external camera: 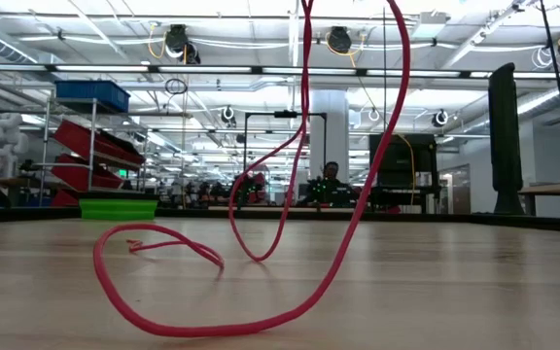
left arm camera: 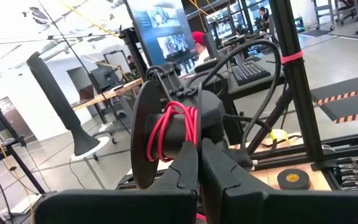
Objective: Coil cords
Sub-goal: Coil the red wire into the spool
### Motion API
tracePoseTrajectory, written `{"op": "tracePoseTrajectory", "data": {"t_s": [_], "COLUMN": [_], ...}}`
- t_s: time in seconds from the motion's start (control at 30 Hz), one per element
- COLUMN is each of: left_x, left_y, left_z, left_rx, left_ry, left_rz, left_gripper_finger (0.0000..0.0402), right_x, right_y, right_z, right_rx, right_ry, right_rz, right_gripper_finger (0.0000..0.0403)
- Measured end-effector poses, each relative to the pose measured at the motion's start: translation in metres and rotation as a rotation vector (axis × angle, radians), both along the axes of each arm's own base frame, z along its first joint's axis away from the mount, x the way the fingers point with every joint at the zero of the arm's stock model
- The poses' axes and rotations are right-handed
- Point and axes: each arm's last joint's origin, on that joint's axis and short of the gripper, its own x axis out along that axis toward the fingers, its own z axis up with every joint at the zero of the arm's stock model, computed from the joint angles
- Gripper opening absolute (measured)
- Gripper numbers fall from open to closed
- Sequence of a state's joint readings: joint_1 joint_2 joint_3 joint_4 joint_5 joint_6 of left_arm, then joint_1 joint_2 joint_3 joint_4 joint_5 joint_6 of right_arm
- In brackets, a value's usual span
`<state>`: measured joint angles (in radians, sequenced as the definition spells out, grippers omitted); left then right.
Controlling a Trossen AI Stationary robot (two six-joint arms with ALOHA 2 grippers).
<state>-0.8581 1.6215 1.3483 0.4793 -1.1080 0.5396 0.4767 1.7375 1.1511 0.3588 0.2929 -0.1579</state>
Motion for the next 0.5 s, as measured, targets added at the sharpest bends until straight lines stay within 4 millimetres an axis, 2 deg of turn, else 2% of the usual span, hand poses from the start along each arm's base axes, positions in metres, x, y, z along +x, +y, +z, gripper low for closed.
{"op": "tracePoseTrajectory", "data": {"t_s": [0.3, 0.5], "left_x": [0.0, -0.004], "left_y": [0.0, -0.003], "left_z": [0.0, -0.003], "left_rx": [-0.001, 0.017], "left_ry": [0.002, 0.027], "left_rz": [0.01, 0.036], "left_gripper_finger": [0.0, 0.0], "right_x": [0.002, -0.009], "right_y": [-0.002, -0.006], "right_z": [-0.001, 0.005], "right_rx": [0.012, 0.013], "right_ry": [0.02, 0.109], "right_rz": [0.004, 0.03], "right_gripper_finger": [0.0108, 0.002]}}
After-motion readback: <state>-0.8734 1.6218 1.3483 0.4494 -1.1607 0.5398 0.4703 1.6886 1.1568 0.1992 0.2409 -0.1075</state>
